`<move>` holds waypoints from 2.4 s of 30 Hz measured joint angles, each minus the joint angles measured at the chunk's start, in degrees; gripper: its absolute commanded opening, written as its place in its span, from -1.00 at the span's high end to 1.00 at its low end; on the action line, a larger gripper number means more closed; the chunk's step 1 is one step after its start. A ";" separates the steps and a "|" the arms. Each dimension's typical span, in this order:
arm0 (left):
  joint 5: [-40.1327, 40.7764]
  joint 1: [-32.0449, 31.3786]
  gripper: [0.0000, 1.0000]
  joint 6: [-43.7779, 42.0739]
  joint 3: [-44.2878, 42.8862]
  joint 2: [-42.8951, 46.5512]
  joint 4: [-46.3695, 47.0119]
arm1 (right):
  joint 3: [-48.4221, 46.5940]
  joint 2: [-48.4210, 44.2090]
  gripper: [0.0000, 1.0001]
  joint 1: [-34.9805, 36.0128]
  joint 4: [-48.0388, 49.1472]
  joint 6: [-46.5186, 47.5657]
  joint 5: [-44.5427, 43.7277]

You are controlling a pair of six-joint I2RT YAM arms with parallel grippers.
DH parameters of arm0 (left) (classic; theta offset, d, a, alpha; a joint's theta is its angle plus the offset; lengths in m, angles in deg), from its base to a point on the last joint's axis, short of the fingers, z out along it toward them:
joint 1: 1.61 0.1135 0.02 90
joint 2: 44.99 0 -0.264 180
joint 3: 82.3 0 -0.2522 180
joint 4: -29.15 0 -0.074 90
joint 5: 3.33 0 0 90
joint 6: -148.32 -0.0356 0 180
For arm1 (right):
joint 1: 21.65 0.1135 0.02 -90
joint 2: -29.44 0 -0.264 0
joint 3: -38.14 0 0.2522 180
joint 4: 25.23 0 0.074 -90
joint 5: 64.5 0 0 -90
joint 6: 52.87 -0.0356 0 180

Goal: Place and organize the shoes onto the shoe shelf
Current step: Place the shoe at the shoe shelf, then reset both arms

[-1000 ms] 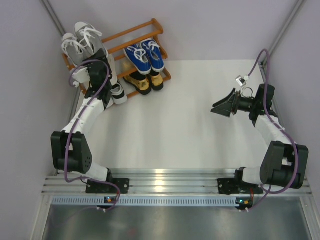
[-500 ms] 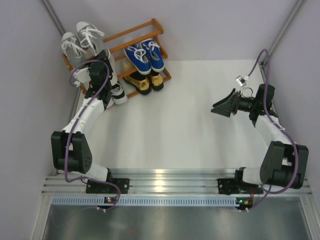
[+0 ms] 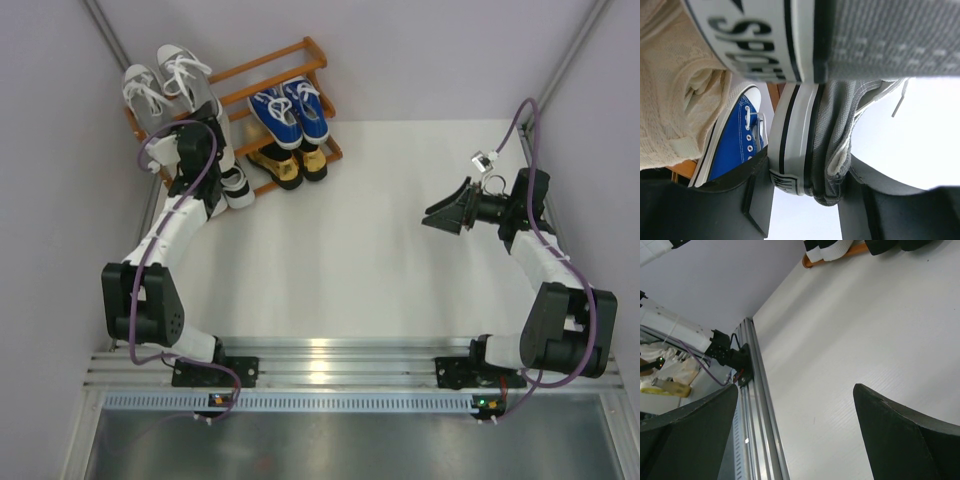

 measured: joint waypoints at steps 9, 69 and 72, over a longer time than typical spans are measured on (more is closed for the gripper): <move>-0.02 1.31 -0.03 0.02 0.00 -0.02 -0.02 | 0.00 0.00 -0.98 0.00 -0.02 0.02 0.00; -5.55 2.08 -0.96 -48.87 4.79 38.03 -23.04 | -2.19 -0.35 -0.99 -0.74 -13.86 12.13 2.29; 1.09 2.08 -0.96 -59.14 0.17 41.38 -27.06 | -2.60 -0.96 -0.99 -0.74 -16.37 14.49 2.10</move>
